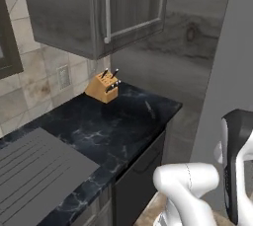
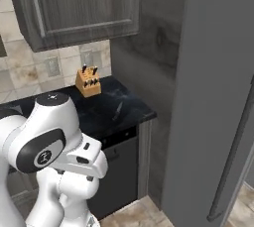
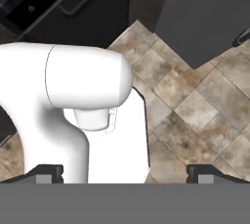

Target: Retrieve the butter from the fridge and place it on a plate on the dining table. Then retrieve the butter knife by the fridge and place it near the plate.

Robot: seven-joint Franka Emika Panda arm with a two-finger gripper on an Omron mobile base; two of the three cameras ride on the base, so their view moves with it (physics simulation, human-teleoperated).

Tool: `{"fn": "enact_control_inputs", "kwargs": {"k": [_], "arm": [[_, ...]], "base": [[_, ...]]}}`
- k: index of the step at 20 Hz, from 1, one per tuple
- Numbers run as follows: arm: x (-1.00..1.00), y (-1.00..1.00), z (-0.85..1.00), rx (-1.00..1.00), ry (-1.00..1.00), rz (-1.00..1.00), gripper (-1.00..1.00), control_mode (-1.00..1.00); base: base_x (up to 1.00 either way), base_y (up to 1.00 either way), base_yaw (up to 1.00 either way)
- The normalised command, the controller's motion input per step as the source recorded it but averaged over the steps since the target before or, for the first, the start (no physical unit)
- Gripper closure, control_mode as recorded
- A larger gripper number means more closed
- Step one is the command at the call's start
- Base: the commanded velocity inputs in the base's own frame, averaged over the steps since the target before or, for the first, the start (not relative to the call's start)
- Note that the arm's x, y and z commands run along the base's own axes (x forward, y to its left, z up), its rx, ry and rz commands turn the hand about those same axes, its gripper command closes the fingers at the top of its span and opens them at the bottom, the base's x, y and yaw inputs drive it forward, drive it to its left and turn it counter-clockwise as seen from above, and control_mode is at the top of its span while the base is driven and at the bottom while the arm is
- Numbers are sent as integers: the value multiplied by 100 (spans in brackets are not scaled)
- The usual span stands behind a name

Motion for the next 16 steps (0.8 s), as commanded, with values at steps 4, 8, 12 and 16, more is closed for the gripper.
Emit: {"fn": "enact_control_inputs", "kwargs": {"k": [4, 8, 12, 16], "arm": [[0, 0, 0, 0, 0, 0, -100, 100], [0, 0, 0, 0, 0, 0, -100, 100], [0, 0, 0, 0, 0, 0, -100, 100], [0, 0, 0, 0, 0, 0, -100, 100]], "base": [[43, -31, 14], [41, 0, 6], [66, 0, 8], [50, 0, 1]]}}
